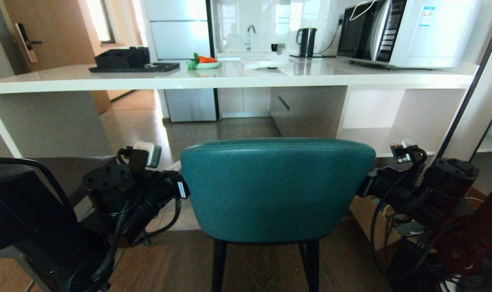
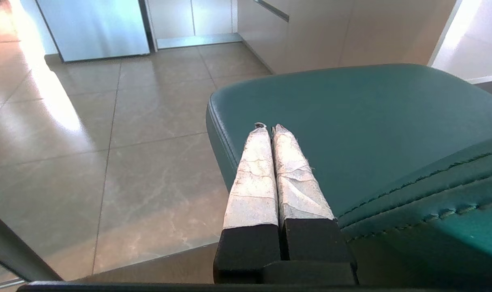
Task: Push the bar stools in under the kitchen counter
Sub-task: Pull the blue chair out from under the dining table
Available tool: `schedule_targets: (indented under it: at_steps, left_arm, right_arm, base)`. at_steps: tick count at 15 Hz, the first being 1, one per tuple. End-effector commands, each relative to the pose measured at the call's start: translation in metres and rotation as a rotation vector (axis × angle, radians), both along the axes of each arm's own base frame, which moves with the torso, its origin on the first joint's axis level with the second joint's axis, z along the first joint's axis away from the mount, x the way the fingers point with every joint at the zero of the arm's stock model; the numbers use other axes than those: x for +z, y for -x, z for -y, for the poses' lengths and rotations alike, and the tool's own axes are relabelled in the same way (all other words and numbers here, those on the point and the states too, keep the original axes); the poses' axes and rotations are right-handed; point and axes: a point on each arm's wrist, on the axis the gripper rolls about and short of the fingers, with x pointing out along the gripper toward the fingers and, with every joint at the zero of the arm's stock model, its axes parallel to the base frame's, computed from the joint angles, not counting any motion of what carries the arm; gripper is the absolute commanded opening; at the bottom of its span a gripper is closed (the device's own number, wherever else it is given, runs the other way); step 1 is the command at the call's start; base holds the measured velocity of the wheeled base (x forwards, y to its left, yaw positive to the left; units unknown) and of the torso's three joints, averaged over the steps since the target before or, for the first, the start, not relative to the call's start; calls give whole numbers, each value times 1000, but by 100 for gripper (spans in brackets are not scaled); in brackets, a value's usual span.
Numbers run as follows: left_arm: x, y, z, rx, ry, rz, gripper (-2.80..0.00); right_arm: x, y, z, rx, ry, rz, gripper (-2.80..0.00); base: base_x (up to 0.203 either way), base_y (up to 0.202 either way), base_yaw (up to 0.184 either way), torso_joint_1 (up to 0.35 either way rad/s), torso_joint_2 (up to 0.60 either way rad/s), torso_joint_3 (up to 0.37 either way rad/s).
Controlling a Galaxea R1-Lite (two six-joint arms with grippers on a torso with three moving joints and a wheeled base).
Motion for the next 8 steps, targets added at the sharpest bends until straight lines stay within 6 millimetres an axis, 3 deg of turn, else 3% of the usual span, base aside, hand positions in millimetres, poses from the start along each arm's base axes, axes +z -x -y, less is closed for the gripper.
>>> schedule_targets:
  at_steps: [1, 8]
  left_arm:
    - [-1, 4, 8, -28, 3, 3, -280]
    - [8, 18, -2, 31, 10, 10, -280]
  right_arm:
    - [2, 9, -28, 102, -4, 7, -280]
    - [11, 11, -9, 44, -11, 26, -280]
  base:
    - [0, 0, 0, 0, 0, 0]
    - [0, 0, 0, 0, 0, 0]
